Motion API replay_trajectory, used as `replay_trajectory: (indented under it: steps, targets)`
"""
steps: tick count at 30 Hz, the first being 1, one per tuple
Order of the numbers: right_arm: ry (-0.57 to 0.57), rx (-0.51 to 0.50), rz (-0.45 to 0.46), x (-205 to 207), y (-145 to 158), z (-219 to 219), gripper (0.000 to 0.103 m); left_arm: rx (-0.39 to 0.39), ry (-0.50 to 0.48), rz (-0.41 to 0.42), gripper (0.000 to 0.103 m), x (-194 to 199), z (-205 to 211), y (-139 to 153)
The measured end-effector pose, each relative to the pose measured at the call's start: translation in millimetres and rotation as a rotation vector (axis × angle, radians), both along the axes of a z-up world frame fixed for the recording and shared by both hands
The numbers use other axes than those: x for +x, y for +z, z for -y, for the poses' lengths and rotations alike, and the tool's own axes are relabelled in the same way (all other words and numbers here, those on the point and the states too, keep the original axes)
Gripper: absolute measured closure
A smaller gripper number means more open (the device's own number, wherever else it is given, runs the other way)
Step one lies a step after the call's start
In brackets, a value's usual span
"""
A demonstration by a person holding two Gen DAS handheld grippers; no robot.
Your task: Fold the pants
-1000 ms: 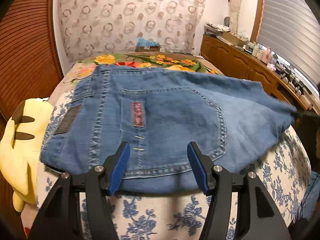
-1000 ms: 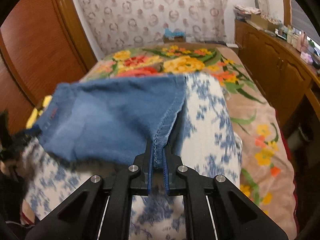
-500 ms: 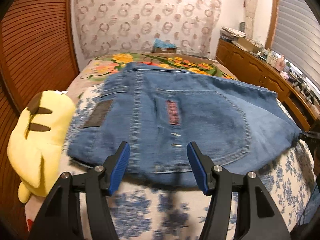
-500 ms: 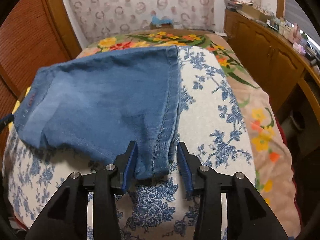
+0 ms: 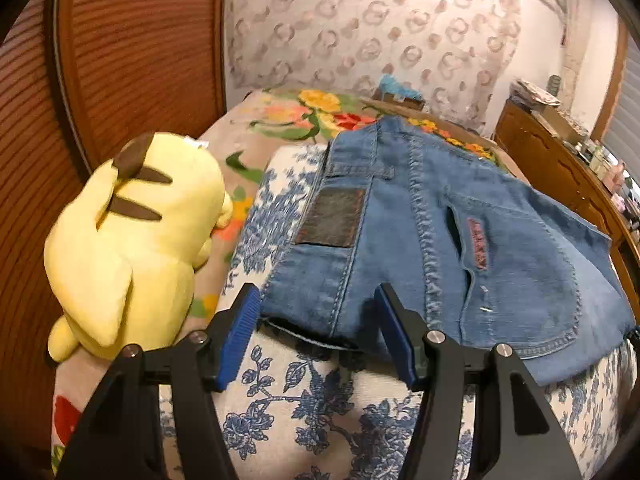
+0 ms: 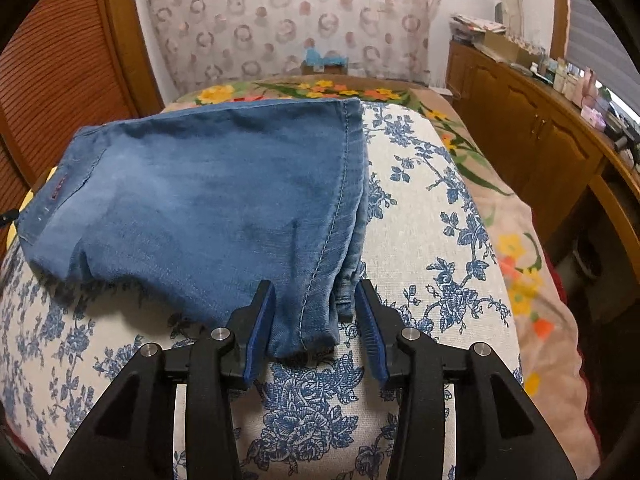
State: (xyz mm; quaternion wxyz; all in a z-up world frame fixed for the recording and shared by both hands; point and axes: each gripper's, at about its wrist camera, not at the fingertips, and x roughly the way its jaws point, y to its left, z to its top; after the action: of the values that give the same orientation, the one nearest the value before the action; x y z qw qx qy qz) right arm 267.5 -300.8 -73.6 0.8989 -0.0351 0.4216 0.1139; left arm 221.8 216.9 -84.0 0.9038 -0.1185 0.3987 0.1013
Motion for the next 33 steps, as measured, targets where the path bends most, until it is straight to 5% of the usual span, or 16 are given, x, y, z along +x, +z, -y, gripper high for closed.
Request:
replay_trajectory:
  steps: [5, 9, 19, 22, 24, 33]
  targets:
    - [0.000, 0.003, -0.002, -1, -1, 1, 0.061, 0.033, 0.003, -0.015, 0.044, 2, 3, -5]
    - [0.072, 0.021, -0.039, 1, 2, -5, 0.086, 0.038, 0.008, -0.025, 0.049, 4, 0, -7]
    - [0.090, 0.042, 0.011, 0, 14, -7, 0.091, -0.006, 0.014, -0.045, 0.048, 5, -7, -14]
    - [0.094, 0.049, 0.031, 2, 20, -8, 0.091, -0.026, 0.008, -0.033, 0.058, 6, -9, -13]
    - [0.096, 0.051, 0.046, 3, 24, -8, 0.092, -0.043, -0.011, -0.016, 0.078, 5, -6, -11]
    - [0.073, 0.064, 0.118, 8, 45, -1, 0.093, -0.002, -0.023, 0.125, 0.091, -13, 5, 32]
